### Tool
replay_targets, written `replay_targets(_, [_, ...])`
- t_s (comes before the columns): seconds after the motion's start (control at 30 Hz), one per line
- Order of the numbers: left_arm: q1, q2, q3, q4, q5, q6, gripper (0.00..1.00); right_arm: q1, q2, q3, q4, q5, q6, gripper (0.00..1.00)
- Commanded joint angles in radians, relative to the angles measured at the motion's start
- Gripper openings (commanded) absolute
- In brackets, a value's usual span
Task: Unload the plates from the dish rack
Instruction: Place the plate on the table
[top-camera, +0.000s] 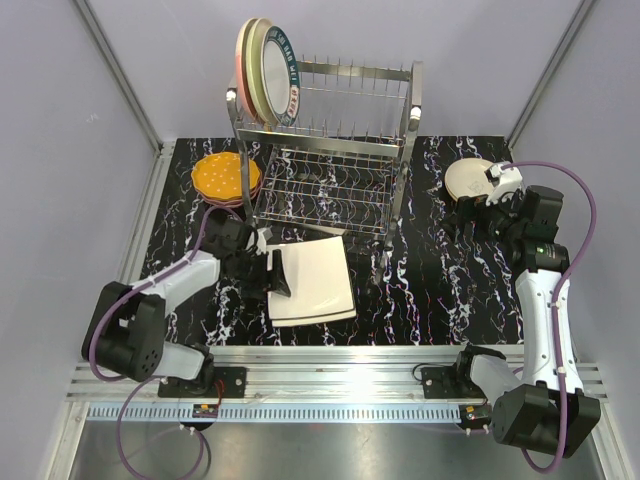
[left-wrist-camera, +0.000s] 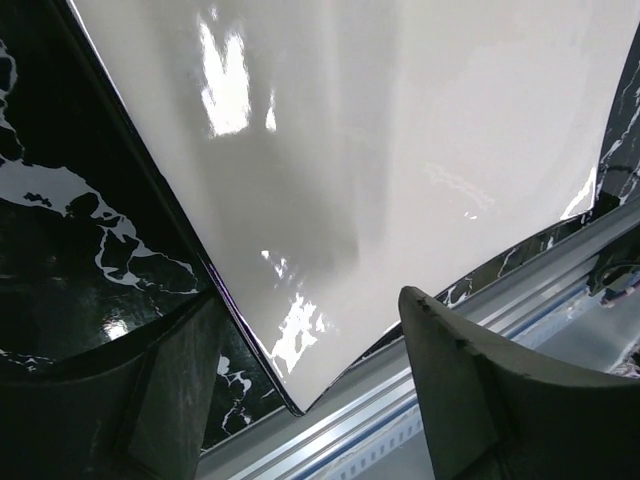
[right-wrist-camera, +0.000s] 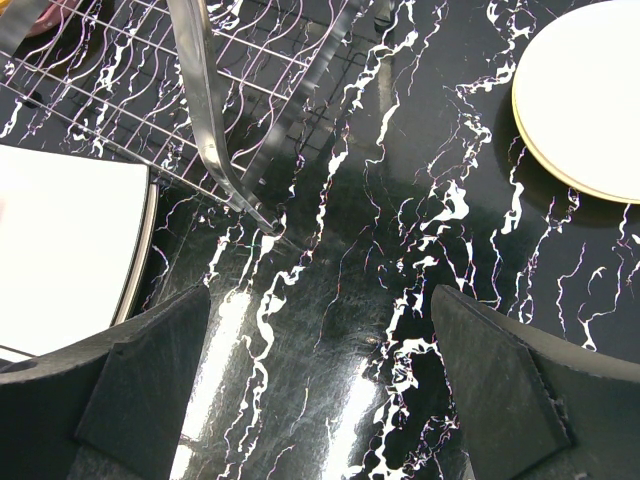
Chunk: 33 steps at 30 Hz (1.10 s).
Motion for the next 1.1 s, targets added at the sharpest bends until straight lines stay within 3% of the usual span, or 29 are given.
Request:
replay_targets(0.0, [-0.007, -0.061, 0.050, -0.021, -0.075, 0.028, 0.75, -0.001, -0.010, -0.002, 0.042, -0.025, -0.009, 1.00])
replay_targets(0.13, [-0.007, -0.126, 0.055, -0.053, -0.194, 0.041, 0.81, -0.002, -0.011, -0.002, 0.042, -0.024, -0.010, 1.00])
replay_targets(0.4, [-0.007, -0.294, 0.084, -0.136, -0.373, 0.087, 0.82, -0.001, -0.013, -0.002, 0.042, -0.019, -0.021, 1.00])
replay_targets(0.53, [-0.006, -0.431, 0.113, -0.147, -0.460, 0.169, 0.89, -0.001, -0.015, -0.003, 0.042, -0.024, -0.029, 1.00])
replay_targets(0.63, [-0.006, -0.580, 0.118, -0.106, -0.518, 0.178, 0.99, -0.001, -0.019, -0.003, 0.039, -0.036, -0.043, 1.00])
replay_targets(0.73, [-0.004, -0.690, 0.128, -0.089, -0.573, 0.195, 0.99, -0.001, -0.039, 0.015, 0.017, -0.093, -0.070, 1.00])
replay_targets(0.83, [-0.004, -0.749, 0.153, -0.121, -0.646, 0.227, 0.99, 0.001, -0.030, 0.119, -0.111, -0.208, -0.133, 1.00])
replay_targets(0.97, [-0.004, -0.825, 0.123, -0.113, -0.693, 0.248, 0.99, 0.007, 0.071, 0.444, -0.314, -0.318, -0.164, 1.00])
replay_targets(1.07, [-0.004, -0.884, 0.077, -0.075, -0.703, 0.249, 0.99, 0.100, 0.153, 0.660, -0.395, -0.326, -0.109, 1.00])
